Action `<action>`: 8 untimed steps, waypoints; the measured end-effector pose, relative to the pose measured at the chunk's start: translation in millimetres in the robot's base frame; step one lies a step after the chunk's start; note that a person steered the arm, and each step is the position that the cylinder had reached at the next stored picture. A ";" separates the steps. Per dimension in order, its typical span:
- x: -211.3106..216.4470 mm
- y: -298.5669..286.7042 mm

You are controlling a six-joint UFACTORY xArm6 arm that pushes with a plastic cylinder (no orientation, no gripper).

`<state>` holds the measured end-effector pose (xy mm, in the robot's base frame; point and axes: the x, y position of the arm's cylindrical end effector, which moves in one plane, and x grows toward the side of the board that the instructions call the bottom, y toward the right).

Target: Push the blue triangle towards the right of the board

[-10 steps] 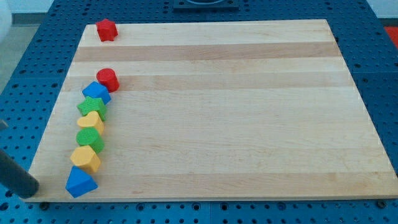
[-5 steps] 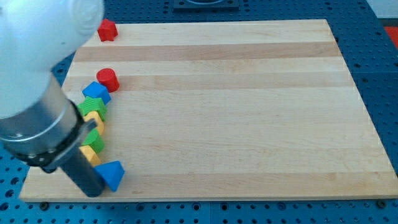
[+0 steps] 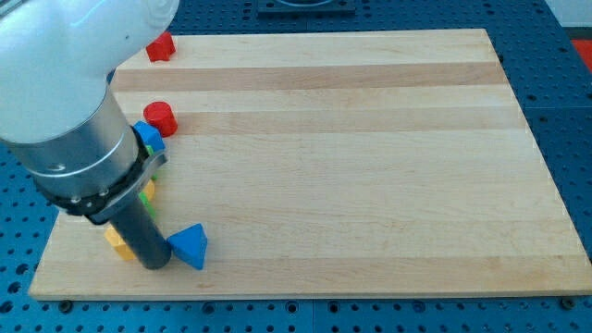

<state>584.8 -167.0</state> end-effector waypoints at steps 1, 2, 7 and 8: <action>-2.3 19.2; -4.2 49.8; 26.0 110.7; 33.7 76.9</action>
